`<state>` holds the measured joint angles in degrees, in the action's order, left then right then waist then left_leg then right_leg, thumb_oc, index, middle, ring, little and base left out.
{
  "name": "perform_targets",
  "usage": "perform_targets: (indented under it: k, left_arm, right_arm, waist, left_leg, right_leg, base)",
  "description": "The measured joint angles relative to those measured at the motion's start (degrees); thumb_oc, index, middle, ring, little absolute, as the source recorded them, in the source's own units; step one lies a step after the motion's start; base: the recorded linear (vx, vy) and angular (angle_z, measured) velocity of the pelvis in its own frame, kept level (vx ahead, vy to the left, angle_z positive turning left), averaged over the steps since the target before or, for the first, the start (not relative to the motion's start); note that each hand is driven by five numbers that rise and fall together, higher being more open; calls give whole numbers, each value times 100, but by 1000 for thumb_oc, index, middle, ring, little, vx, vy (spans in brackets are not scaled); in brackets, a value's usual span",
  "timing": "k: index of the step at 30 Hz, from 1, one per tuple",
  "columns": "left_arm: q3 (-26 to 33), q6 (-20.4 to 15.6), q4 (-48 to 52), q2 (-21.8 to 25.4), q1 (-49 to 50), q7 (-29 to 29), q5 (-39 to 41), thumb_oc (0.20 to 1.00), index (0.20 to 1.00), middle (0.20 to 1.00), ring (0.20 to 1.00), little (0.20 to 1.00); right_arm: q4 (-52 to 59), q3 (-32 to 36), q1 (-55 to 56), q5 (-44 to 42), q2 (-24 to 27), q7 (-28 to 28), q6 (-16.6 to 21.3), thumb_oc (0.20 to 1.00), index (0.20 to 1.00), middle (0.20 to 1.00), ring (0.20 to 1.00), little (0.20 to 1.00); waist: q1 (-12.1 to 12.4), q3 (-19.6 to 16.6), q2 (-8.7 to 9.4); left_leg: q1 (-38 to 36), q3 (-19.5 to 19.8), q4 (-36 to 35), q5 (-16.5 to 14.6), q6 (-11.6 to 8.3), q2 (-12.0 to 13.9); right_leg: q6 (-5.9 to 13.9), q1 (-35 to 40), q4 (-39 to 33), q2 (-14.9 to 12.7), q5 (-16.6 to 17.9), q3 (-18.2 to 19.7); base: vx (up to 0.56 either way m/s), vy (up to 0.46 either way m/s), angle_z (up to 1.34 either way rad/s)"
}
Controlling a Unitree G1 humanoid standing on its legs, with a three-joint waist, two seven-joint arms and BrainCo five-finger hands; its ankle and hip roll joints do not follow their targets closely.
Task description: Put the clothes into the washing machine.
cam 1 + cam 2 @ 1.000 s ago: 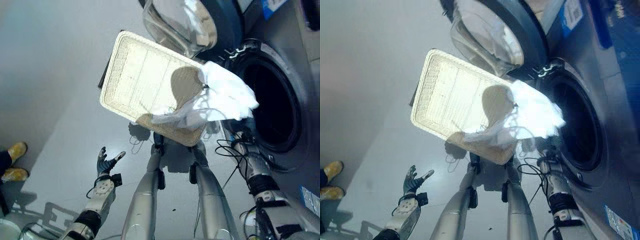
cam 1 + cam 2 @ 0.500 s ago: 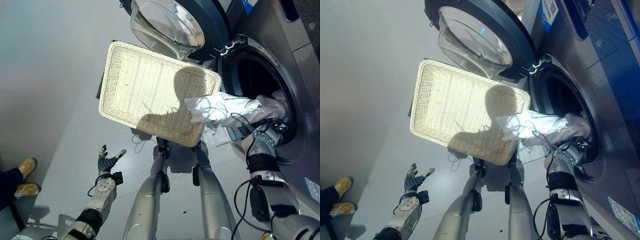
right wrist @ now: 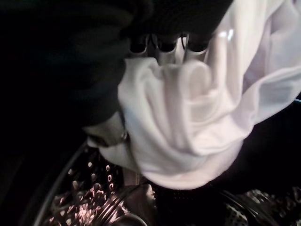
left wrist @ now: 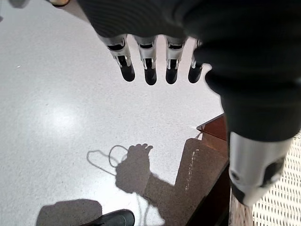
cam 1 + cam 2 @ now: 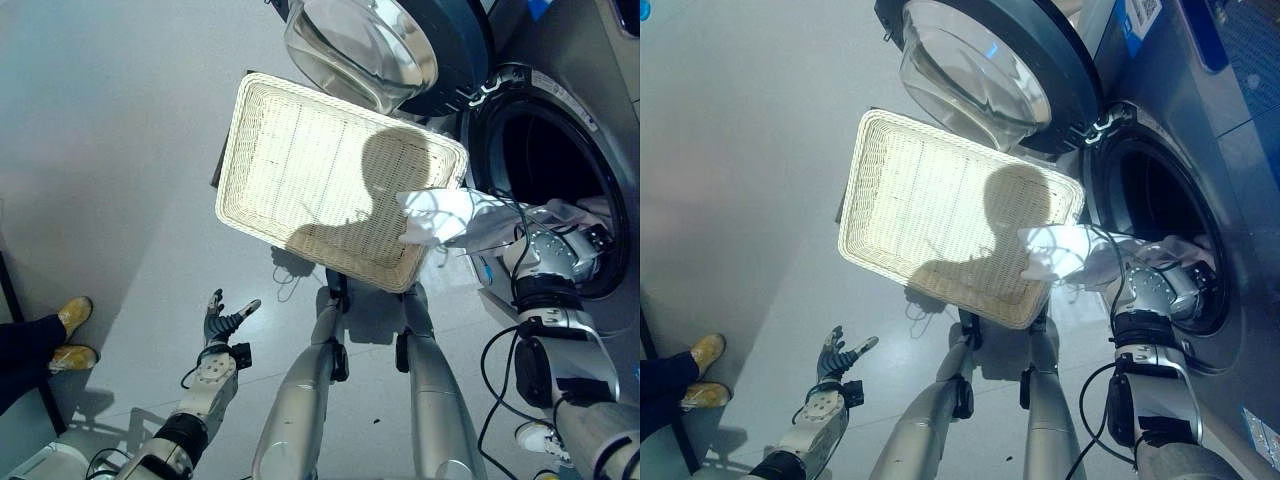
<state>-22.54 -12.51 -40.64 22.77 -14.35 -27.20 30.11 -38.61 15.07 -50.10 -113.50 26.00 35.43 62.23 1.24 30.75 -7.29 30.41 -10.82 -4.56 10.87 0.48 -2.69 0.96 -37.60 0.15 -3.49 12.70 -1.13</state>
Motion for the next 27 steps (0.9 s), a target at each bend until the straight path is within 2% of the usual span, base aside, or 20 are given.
perform_targets:
  k: [3,6,7,8,9,10,11,12,13,15,16,17,18,20,21,23,24,25,26,27]
  left_arm:
    - [-6,60,28,6,-2,7,3,1000,1000,1000,1000,1000]
    - [-6,60,28,6,-2,7,3,1000,1000,1000,1000,1000]
    - [-14,87,114,7,-2,10,4,1000,1000,1000,1000,1000]
    - [-15,87,115,7,-2,11,4,1000,1000,1000,1000,1000]
    - [23,85,142,-1,16,22,3,1000,1000,1000,1000,1000]
    - [66,82,135,-5,39,40,0,1000,1000,1000,1000,1000]
    - [66,82,135,-5,39,40,0,1000,1000,1000,1000,1000]
    - [81,88,105,-18,41,96,-3,1000,1000,1000,1000,1000]
    - [93,84,110,-18,43,101,-6,1000,1000,1000,1000,1000]
    - [105,90,137,-7,40,119,-5,1000,1000,1000,1000,1000]
    - [73,97,141,-7,40,119,-5,1000,1000,1000,1000,1000]
    - [-8,124,201,7,38,118,4,1000,1000,1000,1000,1000]
    - [-89,149,285,44,37,115,13,1000,1000,1000,1000,1000]
    - [-99,172,318,28,24,118,15,1000,1000,1000,1000,1000]
    - [-97,179,227,2,6,124,18,1000,1000,1000,1000,1000]
    - [-85,179,116,22,-2,124,32,1000,1000,1000,1000,1000]
    - [-79,152,36,29,-15,126,49,1000,1000,1000,1000,1000]
    - [-97,161,-100,19,-111,140,57,1000,1000,1000,1000,1000]
    - [-99,143,-87,12,-122,137,57,1000,1000,1000,1000,1000]
    - [-104,69,-64,33,-113,135,57,1000,1000,1000,1000,1000]
  right_arm:
    - [-40,-4,-36,0,295,-45,-420,1000,1000,1000,1000,1000]
    - [-40,-4,-36,0,295,-45,-420,1000,1000,1000,1000,1000]
    - [-106,-3,85,0,381,-588,-1231,1000,1000,1000,1000,1000]
    - [-107,-3,88,0,394,-704,-1333,1000,1000,1000,1000,1000]
    - [225,85,156,-2,273,-1111,-1370,1000,1000,1000,1000,1000]
    - [952,149,422,-2,24,-1801,-1462,1000,1000,1000,1000,1000]
    - [952,149,422,-2,24,-1801,-1462,1000,1000,1000,1000,1000]
    - [950,112,368,-2,24,-2564,-1506,1000,1000,1000,1000,1000]
    - [950,110,368,-2,18,-2660,-1478,1000,1000,1000,1000,1000]
    - [533,-17,85,132,38,-2684,-457,1000,1000,1000,1000,1000]
    - [228,-15,-58,248,38,-2590,-87,1000,1000,1000,1000,1000]
    - [-84,-1,-135,727,60,-2145,225,1000,1000,1000,1000,1000]
    - [-253,5,-162,1378,74,-1593,270,1000,1000,1000,1000,1000]
    - [-176,-24,32,2758,76,-445,192,1000,1000,1000,1000,1000]
    - [95,-117,167,3803,68,779,-27,1000,1000,1000,1000,1000]
    - [278,-292,209,4357,68,1589,-275,1000,1000,1000,1000,1000]
    - [304,-335,246,4140,-2,1364,-294,1000,1000,1000,1000,1000]
    - [-12,-318,283,2697,53,-160,-546,1000,1000,1000,1000,1000]
    - [-232,-223,205,1979,118,-814,-858,1000,1000,1000,1000,1000]
    - [4,63,342,738,18,-1710,-1402,1000,1000,1000,1000,1000]
  waist:
    - [-24,0,0]
    - [-24,0,0]
    - [-50,0,1]
    - [-55,0,1]
    - [-72,3,4]
    - [-60,3,2]
    - [-60,3,2]
    - [-45,11,-15]
    - [-41,11,-18]
    - [-10,21,-37]
    - [1,20,-37]
    - [26,20,-38]
    - [55,19,-40]
    - [85,19,-40]
    - [74,19,-40]
    - [-18,19,-40]
    - [-56,18,-42]
    - [-55,20,-40]
    - [-48,19,-40]
    - [-81,18,-41]
  left_leg:
    - [69,0,0,16,35,-24]
    - [69,0,0,16,35,-24]
    - [72,6,35,-22,123,-40]
    - [72,5,35,-16,135,-43]
    - [95,-2,79,-33,152,-40]
    - [163,-9,137,-64,157,-50]
    - [163,-9,137,-64,157,-50]
    - [171,3,129,-72,145,-66]
    - [170,4,128,-74,142,-63]
    - [190,6,129,-82,128,-27]
    - [187,6,129,-85,124,-21]
    - [187,5,131,-86,122,-22]
    - [205,3,132,-88,119,-29]
    - [258,3,123,-98,114,-48]
    - [262,4,120,-102,116,-88]
    - [255,10,128,-103,117,-116]
    - [240,37,117,-104,117,-117]
    - [180,87,110,-103,118,-102]
    - [157,123,130,-101,120,-95]
    - [129,166,135,-108,109,-83]
  right_leg:
    - [18,-65,0,-20,14,0]
    - [18,-65,0,-20,14,0]
    - [30,-53,13,-33,16,-1]
    - [35,-53,13,-36,19,0]
    - [45,-78,52,-33,9,3]
    - [46,-173,107,-41,-1,20]
    - [46,-173,107,-41,-1,20]
    - [48,-211,91,-21,1,95]
    - [47,-211,88,-11,1,95]
    - [-6,-235,72,28,38,97]
    - [-9,-232,72,34,38,95]
    - [-13,-243,72,29,41,90]
    - [-13,-270,78,20,41,92]
    - [-11,-355,92,-26,41,101]
    - [-1,-390,111,-63,46,104]
    - [8,-394,135,-94,51,101]
    - [14,-388,137,-92,47,97]
    - [12,-317,137,-83,45,61]
    - [11,-269,139,-84,46,39]
    - [62,-217,139,-75,-4,12]
  base:
    - [35,-21,0]
    - [23,-24,0]
    - [26,-52,0]
    - [40,-55,-1]
    - [39,-2,-7]
    - [38,-2,-7]
    - [27,9,-21]
    - [3,12,-15]
    - [43,37,-16]
    - [37,37,-2]
    - [-17,53,-2]
    - [-18,72,-3]
    - [33,83,-6]
    - [16,39,-10]
    - [4,-4,-10]
    - [32,-14,-4]
    - [-28,-26,4]
    - [-9,-26,8]
    - [-51,-23,17]
    - [-4,-6,13]
